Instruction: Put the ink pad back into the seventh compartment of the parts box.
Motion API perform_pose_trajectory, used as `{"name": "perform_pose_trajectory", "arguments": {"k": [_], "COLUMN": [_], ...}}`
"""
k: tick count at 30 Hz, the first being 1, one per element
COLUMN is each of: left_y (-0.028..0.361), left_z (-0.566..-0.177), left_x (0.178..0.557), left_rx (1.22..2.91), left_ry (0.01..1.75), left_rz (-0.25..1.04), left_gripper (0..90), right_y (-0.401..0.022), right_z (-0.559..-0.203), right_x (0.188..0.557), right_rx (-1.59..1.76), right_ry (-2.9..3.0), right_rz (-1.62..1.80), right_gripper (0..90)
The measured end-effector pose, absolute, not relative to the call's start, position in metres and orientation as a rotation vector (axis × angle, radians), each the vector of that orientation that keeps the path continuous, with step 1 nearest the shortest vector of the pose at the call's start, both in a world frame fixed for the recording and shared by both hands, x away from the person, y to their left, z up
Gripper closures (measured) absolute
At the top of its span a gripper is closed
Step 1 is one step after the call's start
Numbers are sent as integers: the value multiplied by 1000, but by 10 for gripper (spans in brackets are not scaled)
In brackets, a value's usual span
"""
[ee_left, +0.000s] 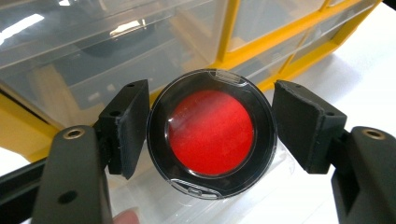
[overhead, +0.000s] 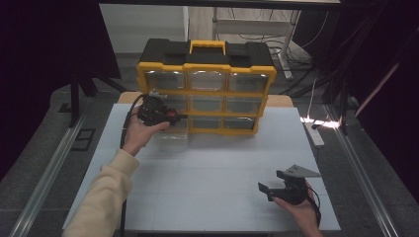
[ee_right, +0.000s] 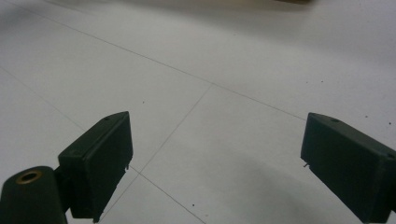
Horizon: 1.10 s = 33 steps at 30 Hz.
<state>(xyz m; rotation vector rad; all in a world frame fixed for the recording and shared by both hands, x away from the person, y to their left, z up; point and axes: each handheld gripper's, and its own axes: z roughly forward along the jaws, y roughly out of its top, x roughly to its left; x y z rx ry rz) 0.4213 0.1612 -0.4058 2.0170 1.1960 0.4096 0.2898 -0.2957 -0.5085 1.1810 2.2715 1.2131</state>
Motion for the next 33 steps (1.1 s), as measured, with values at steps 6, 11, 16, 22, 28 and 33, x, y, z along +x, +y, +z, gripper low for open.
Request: {"name": "perform_pose_trajectory", "arguments": {"k": [6, 11, 16, 22, 28, 33], "left_y": [163, 163, 162, 158, 155, 153], "left_z": [-406, -409, -415, -423, -433, -437], "left_x": [422, 425, 430, 433, 435, 434], "left_rx": [2020, 2031, 2041, 2059, 2091, 2104], "left_ry": [1202, 1200, 1217, 1226, 1228, 1232], "left_rz": [411, 410, 403, 399, 386, 385], "left_gripper": [306, 306, 306, 306, 306, 305], "right_y": [-296, -295, -296, -296, -296, -296], "right_z": [-509, -509, -509, -509, -509, -509], "right_x": [290, 290, 290, 290, 290, 290], "right_rx": [1182, 1183, 1186, 1187, 1186, 1188], "right_ry": [2272, 2273, 2273, 2273, 2272, 2274], "right_rz": [1213, 1210, 1209, 1209, 1209, 1208], "right_gripper": [94, 94, 94, 94, 94, 94]}}
